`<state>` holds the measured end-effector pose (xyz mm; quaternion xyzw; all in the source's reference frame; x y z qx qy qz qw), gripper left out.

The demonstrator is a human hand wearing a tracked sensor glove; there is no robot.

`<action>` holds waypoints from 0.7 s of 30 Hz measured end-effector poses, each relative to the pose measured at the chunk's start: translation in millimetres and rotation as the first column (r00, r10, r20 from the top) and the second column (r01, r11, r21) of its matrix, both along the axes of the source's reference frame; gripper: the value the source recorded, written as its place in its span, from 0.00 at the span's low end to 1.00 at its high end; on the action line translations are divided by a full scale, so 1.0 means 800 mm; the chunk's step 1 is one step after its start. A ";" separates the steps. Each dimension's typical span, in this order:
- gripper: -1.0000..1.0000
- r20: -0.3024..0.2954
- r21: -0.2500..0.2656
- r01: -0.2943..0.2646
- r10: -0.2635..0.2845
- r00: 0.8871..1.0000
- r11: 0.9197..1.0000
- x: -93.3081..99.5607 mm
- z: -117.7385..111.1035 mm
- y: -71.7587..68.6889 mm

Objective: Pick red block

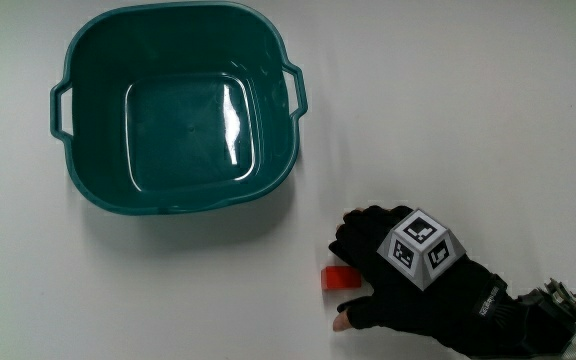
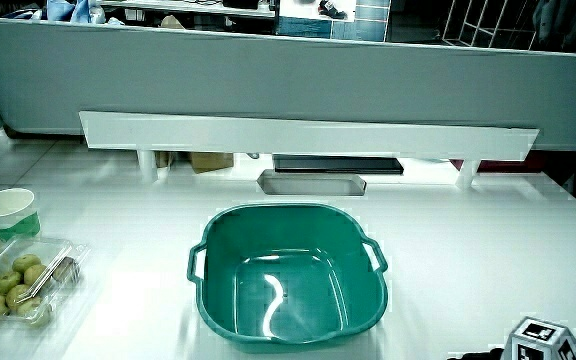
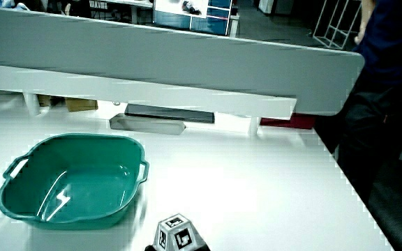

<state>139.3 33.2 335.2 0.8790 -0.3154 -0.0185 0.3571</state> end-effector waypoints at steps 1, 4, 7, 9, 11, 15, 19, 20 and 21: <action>0.50 -0.003 0.017 0.006 -0.006 1.000 1.000 -0.006 -0.004 -0.001; 0.50 0.002 -0.018 0.002 -0.002 1.000 1.000 -0.009 0.012 -0.001; 0.50 0.002 -0.062 0.010 -0.009 1.000 0.998 -0.014 0.022 -0.002; 0.50 -0.015 -0.058 0.014 -0.015 1.000 0.998 -0.016 0.036 0.000; 0.50 -0.023 -0.071 0.024 -0.026 0.999 0.997 -0.021 0.042 0.001; 0.50 -0.025 -0.093 0.038 -0.040 0.999 0.995 -0.032 0.049 0.003; 0.50 -0.035 -0.103 0.046 -0.050 0.998 0.994 -0.038 0.058 0.006; 0.50 -0.040 -0.101 0.047 -0.052 0.998 0.994 -0.039 0.061 0.007; 0.50 -0.037 -0.109 0.047 -0.051 0.998 0.993 -0.039 0.063 0.008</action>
